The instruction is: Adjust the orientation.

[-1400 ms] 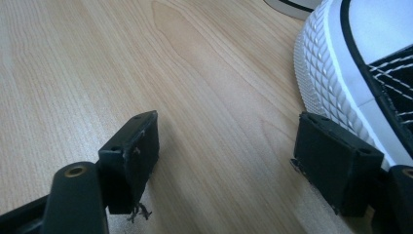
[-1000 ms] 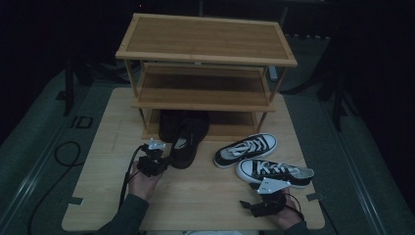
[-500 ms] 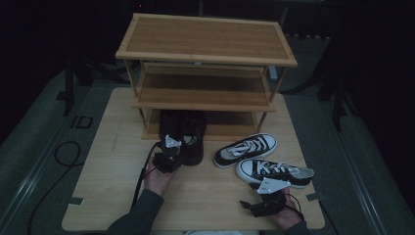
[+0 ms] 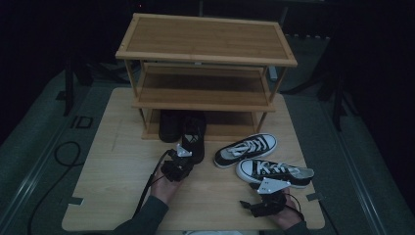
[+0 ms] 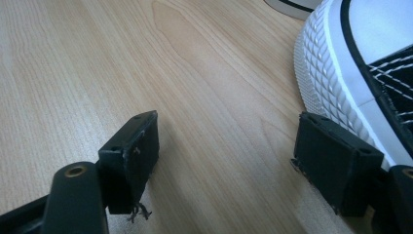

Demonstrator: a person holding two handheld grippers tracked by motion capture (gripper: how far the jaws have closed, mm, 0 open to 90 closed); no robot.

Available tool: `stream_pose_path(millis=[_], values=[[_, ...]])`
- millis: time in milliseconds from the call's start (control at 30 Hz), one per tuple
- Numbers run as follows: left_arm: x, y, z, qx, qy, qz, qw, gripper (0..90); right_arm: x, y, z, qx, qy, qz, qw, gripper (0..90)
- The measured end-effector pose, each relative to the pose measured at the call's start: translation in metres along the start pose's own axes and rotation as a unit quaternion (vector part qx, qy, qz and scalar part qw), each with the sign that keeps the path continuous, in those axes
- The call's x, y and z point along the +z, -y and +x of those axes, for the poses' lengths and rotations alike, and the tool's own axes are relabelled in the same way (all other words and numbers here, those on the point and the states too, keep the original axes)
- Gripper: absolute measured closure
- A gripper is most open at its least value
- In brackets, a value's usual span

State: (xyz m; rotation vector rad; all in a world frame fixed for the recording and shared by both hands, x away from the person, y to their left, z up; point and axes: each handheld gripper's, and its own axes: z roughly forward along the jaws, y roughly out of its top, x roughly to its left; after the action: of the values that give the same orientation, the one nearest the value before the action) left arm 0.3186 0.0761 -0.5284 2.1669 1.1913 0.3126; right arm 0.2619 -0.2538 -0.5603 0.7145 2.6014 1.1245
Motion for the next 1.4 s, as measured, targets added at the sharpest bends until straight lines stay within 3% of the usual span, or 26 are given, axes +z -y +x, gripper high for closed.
stream_pose_path(millis=[167, 333, 433, 733, 1133, 1400], values=[[0.008, -0.004, 0.005, 0.0, -0.003, 0.003, 1.0, 90.0, 0.0, 0.0, 0.0, 0.0, 0.0, 0.0, 1.0, 24.3], [0.008, -0.016, 0.008, -0.003, 0.0, -0.014, 0.9999, 90.0, 0.0, 0.0, 0.0, -0.001, 0.0, 0.0, 1.0, 24.2], [0.009, -0.022, 0.006, 0.011, -0.01, -0.014, 0.9998, 90.0, 0.0, 0.0, 0.0, -0.001, 0.0, 0.0, 1.0, 24.1], [0.021, -0.038, 0.01, 0.003, -0.021, -0.02, 0.9996, 90.0, 0.0, 0.0, 0.0, -0.001, -0.001, 0.0, 1.0, 24.1], [0.028, -0.045, 0.032, -0.047, -0.041, -0.029, 0.9976, 90.0, 0.0, 0.0, 0.0, -0.001, -0.001, 0.0, 1.0, 24.0], [0.033, -0.051, 0.041, -0.06, -0.049, -0.027, 0.9966, 90.0, 0.0, 0.0, 0.0, -0.001, -0.001, 0.0, 1.0, 24.0]])
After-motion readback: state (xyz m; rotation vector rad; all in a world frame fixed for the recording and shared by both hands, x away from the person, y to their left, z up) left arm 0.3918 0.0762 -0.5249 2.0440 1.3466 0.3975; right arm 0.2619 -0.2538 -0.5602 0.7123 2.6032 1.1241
